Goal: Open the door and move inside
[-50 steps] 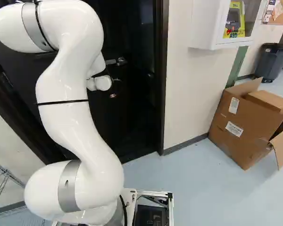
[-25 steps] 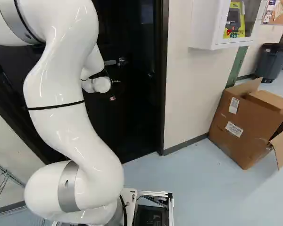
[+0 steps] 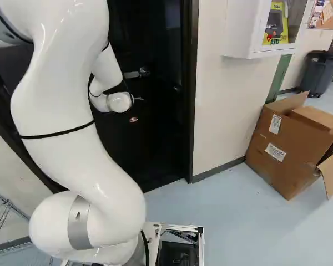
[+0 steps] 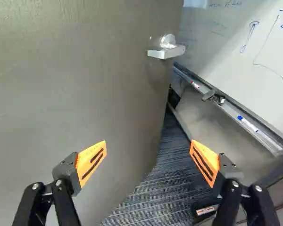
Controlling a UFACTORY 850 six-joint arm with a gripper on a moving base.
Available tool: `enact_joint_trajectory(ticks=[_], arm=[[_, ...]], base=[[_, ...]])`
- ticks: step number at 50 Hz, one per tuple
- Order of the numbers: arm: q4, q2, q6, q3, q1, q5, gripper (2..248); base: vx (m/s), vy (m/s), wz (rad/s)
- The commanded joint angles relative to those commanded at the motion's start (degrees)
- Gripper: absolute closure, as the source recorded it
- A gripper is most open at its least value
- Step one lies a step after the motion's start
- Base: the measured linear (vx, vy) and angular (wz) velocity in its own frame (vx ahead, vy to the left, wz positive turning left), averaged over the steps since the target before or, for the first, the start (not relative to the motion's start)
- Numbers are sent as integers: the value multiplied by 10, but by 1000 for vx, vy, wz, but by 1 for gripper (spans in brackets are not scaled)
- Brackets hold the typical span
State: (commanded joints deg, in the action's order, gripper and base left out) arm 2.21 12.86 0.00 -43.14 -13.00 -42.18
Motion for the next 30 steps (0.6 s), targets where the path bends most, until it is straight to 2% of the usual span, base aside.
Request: enact_joint_trajectory(ticks=[30], arm=[[-14,-85,0,93,24,0,3]], base=[[0,0,0]])
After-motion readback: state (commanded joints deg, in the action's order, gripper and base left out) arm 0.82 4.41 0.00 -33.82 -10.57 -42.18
